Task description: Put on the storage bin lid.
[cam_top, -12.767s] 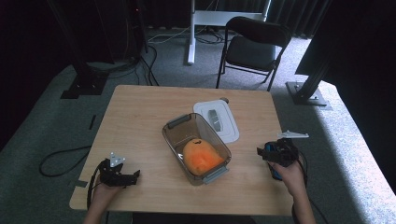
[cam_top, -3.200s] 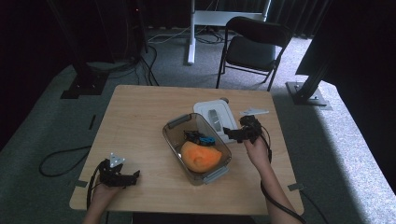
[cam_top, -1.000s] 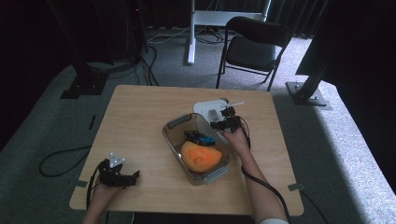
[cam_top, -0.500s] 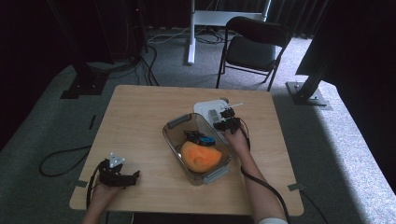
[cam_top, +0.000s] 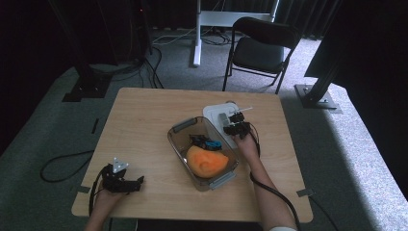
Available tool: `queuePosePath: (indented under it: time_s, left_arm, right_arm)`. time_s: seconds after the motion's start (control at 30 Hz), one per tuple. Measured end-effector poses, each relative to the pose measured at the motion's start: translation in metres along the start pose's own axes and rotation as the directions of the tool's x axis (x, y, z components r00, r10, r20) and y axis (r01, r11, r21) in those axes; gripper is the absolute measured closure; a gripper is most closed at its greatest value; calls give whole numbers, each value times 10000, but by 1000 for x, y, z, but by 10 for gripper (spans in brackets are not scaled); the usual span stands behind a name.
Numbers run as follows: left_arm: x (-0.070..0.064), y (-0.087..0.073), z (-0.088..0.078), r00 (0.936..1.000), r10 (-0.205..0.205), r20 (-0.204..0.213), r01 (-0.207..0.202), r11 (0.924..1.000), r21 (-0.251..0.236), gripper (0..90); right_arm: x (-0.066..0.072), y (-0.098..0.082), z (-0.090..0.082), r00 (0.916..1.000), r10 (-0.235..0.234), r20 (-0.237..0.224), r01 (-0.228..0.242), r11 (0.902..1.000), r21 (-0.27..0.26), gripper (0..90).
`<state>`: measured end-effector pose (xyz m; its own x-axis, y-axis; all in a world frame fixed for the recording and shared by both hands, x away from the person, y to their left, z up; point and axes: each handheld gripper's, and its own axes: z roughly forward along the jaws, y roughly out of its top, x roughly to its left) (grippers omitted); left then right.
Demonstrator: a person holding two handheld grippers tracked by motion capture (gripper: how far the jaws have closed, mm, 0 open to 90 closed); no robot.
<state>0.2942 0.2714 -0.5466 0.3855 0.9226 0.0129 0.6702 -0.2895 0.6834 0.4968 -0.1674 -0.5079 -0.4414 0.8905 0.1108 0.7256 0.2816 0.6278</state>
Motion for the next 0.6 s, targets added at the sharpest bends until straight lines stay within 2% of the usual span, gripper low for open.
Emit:
queuePosePath:
  time_s: [0.6]
  left_arm:
    - [0, 0, 0, 10000, 0, -1, 0, 10000, 1, 2]
  right_arm:
    - [-16, -6, -35, 9999, 10, 152, -3, 9990, -447, 681]
